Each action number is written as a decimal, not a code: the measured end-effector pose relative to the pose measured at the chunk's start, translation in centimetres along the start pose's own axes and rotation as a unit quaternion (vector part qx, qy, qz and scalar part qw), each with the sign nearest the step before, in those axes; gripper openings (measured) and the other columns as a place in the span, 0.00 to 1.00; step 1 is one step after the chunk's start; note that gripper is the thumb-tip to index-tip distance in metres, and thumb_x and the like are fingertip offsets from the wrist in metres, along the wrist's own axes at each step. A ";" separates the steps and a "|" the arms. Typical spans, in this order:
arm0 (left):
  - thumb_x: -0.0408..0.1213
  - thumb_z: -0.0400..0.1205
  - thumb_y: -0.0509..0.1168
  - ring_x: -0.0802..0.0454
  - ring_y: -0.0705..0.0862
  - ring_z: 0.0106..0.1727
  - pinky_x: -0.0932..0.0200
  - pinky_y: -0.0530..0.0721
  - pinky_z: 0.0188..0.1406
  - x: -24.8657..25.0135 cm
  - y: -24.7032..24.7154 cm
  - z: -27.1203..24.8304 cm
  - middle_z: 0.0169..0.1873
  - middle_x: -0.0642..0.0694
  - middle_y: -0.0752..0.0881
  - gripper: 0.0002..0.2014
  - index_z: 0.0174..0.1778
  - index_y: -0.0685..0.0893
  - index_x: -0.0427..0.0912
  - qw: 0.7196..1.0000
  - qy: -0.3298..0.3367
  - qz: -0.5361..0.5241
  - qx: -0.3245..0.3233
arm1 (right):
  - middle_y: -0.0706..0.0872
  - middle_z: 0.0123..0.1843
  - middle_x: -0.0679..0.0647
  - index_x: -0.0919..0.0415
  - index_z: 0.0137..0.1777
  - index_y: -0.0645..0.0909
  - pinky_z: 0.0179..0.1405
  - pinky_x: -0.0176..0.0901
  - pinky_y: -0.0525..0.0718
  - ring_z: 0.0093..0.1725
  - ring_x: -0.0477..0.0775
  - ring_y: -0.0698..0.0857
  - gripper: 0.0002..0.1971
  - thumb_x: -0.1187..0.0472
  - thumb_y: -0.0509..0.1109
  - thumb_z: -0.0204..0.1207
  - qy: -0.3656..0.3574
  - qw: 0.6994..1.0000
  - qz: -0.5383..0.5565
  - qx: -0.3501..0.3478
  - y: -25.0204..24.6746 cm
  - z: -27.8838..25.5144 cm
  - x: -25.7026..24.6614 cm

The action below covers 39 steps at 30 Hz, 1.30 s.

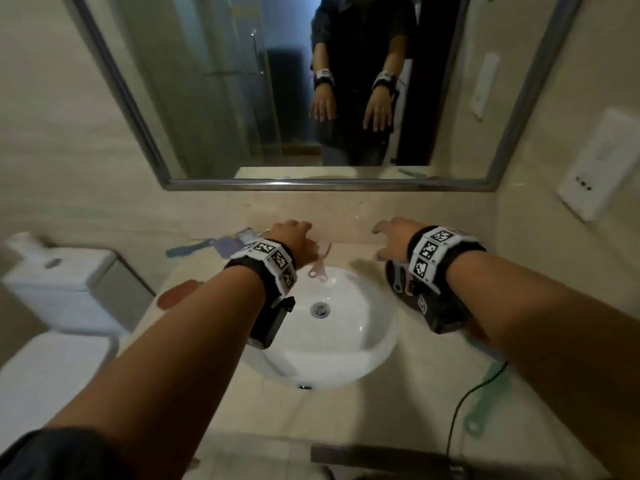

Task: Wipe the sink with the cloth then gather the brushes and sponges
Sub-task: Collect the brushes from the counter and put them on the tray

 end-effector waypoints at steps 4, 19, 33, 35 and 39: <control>0.48 0.79 0.67 0.40 0.73 0.72 0.44 0.73 0.71 -6.1 -0.5 -4.0 0.73 0.42 0.73 0.31 0.77 0.66 0.47 0.998 -0.058 -0.013 0.025 | 0.74 0.71 0.60 0.53 0.76 0.67 0.65 0.49 0.75 0.68 0.63 0.76 0.30 0.48 0.70 0.75 -0.054 0.998 -0.017 -0.010 -0.1 -0.6 -7.1; 0.49 0.79 0.67 0.39 0.74 0.71 0.45 0.75 0.70 -34.4 1.8 -9.1 0.72 0.39 0.72 0.33 0.79 0.63 0.48 0.981 -0.175 -0.080 -0.014 | 0.75 0.74 0.58 0.54 0.75 0.69 0.68 0.48 0.75 0.70 0.61 0.76 0.28 0.49 0.68 0.77 -0.159 0.985 -0.055 -0.042 4.3 6.2 -34.3; 0.47 0.80 0.66 0.36 0.73 0.71 0.43 0.74 0.70 -47.2 5.1 -2.4 0.72 0.37 0.71 0.32 0.79 0.62 0.48 0.980 -0.153 -0.105 -0.068 | 0.64 0.82 0.58 0.53 0.76 0.66 0.72 0.50 0.73 0.76 0.61 0.71 0.28 0.51 0.68 0.78 -0.085 0.989 -0.046 -0.110 9.3 15.5 -41.9; 0.48 0.80 0.66 0.36 0.73 0.71 0.42 0.74 0.70 -47.4 5.6 -0.9 0.72 0.37 0.71 0.33 0.79 0.62 0.48 0.980 -0.151 -0.104 -0.079 | 0.64 0.82 0.58 0.53 0.77 0.65 0.70 0.48 0.73 0.75 0.61 0.72 0.28 0.51 0.67 0.78 -0.081 0.989 -0.048 -0.112 9.2 17.2 -41.6; 0.47 0.80 0.66 0.37 0.73 0.71 0.43 0.75 0.69 -47.7 6.1 2.8 0.72 0.37 0.70 0.32 0.79 0.61 0.49 0.980 -0.149 -0.101 -0.087 | 0.64 0.81 0.58 0.55 0.77 0.65 0.70 0.48 0.71 0.75 0.62 0.70 0.28 0.51 0.66 0.79 -0.084 0.990 -0.044 -0.104 9.0 21.5 -41.5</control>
Point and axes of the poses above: each hand's wrist, its own z-axis towards the middle knuckle, its own y-axis out of the palm, x = y × z, the point moved 3 cm from there along z, towards the middle knuckle
